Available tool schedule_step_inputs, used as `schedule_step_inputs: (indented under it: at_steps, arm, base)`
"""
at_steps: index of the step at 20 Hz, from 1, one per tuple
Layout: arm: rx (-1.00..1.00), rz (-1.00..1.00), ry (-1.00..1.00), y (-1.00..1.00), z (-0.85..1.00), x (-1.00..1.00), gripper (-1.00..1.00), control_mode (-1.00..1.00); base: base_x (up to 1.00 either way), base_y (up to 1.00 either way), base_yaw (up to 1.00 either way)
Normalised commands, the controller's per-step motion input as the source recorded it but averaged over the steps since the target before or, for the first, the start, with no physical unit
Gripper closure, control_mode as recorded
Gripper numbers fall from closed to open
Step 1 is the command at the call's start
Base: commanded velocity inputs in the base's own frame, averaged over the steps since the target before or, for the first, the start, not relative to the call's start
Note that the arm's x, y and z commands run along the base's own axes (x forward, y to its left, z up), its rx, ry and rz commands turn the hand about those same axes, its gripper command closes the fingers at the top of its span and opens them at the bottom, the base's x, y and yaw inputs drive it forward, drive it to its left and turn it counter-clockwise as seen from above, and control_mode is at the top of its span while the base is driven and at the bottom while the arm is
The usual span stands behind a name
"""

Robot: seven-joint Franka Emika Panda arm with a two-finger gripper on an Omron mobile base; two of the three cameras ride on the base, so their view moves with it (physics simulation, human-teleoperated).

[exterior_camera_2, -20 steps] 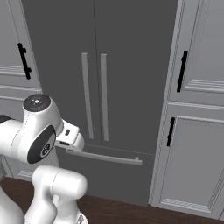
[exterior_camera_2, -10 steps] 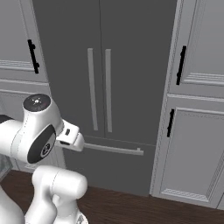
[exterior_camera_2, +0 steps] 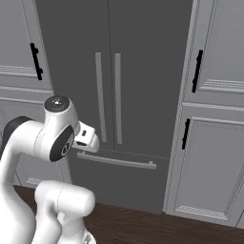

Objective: Grab a lemon wedge from the fridge and one ice cube from the ice bowl, and put them in the glass of lemonade.

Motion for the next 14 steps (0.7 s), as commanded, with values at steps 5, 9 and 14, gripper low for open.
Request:
schedule_step_inputs:
  at_steps: [5,9,14]
  arm:
    - [0.0,0.0,-0.03,-0.12,0.11,0.5,-1.0,-1.0]
    - [0.0,0.0,-0.06,-0.12,0.31,0.34,-1.0,-1.0]
    - [0.0,0.0,-0.15,-0.01,0.07,0.23,-1.0,-1.0]
  base:
    - [0.0,0.0,0.0]
    - [0.0,0.0,0.0]
    - [0.0,0.0,0.0]
